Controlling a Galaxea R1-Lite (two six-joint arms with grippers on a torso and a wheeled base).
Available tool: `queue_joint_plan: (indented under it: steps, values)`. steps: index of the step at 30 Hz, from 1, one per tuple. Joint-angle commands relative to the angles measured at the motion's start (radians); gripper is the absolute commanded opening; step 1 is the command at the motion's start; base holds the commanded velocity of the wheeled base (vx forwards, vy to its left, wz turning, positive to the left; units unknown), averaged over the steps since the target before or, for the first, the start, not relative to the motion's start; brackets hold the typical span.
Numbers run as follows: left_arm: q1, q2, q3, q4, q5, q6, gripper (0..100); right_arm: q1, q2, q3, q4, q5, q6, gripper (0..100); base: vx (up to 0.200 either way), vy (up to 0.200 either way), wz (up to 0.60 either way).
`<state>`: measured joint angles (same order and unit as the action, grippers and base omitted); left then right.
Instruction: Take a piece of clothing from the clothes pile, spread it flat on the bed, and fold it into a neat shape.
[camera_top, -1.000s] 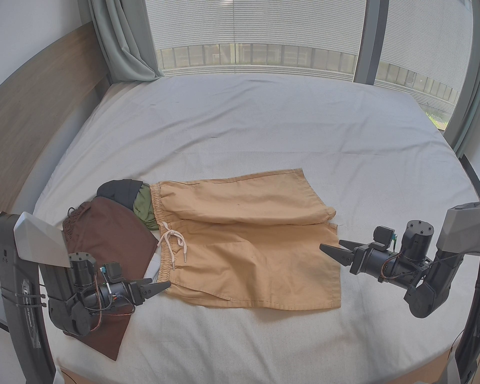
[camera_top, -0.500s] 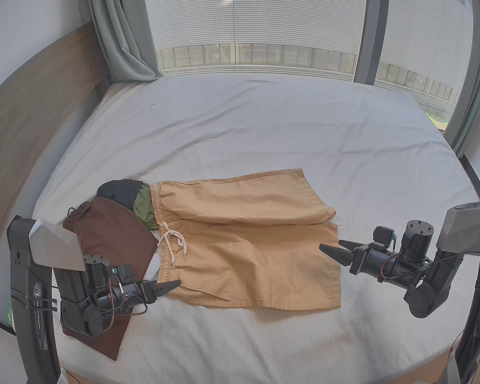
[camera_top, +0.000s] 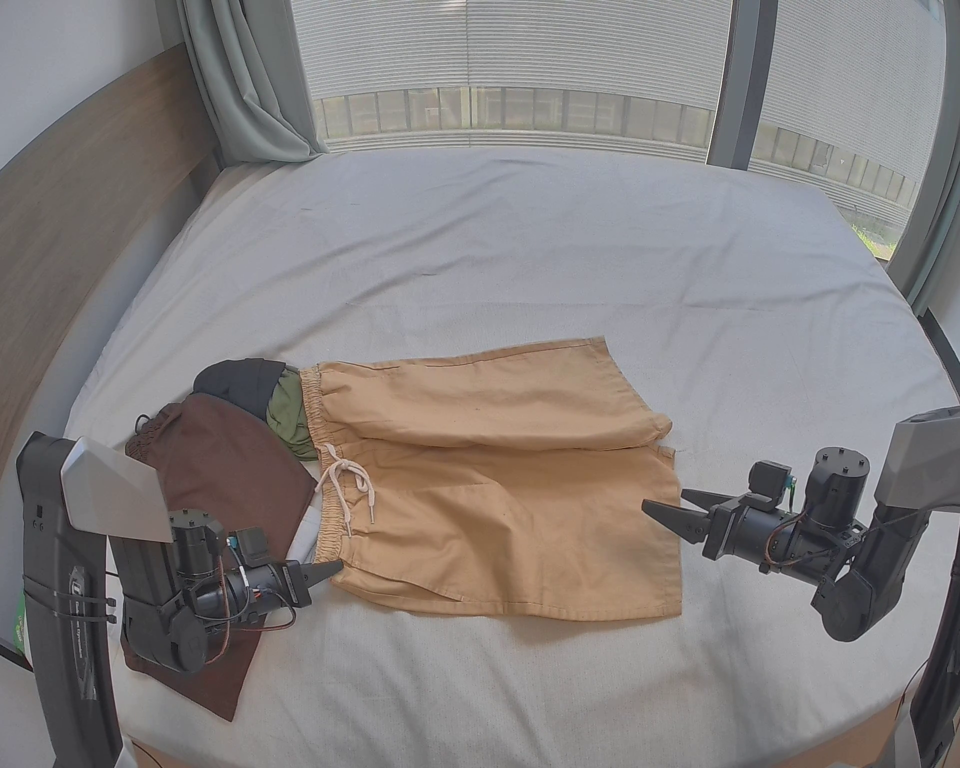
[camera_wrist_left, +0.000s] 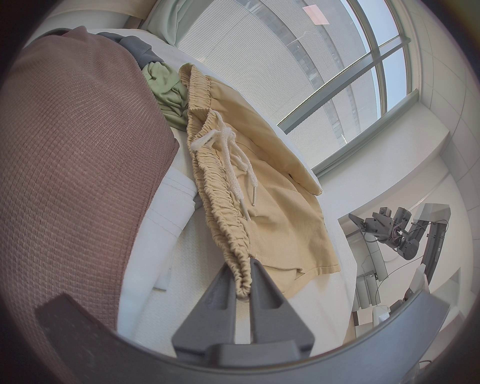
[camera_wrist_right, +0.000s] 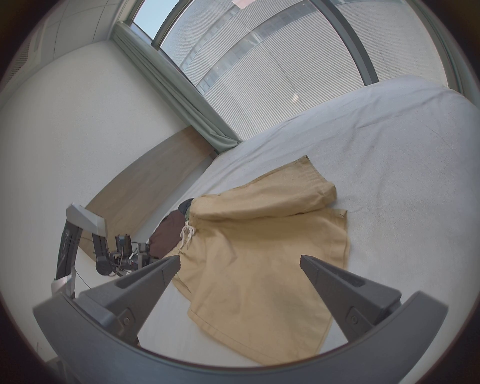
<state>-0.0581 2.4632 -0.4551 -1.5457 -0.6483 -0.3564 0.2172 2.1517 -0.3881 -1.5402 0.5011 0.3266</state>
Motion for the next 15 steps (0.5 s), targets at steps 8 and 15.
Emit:
queue_joint_plan:
  steps: [8,15]
  values:
    - [-0.003,-0.001,0.0,-0.002,-0.001,0.008,0,-0.029,0.103,0.095,0.0,0.001,-0.103,100,0.0,0.0,0.0]
    - [-0.002,-0.001,0.001,-0.002,-0.001,0.008,0,-0.038,0.142,0.146,0.0,0.001,-0.141,100,0.0,0.0,0.0]
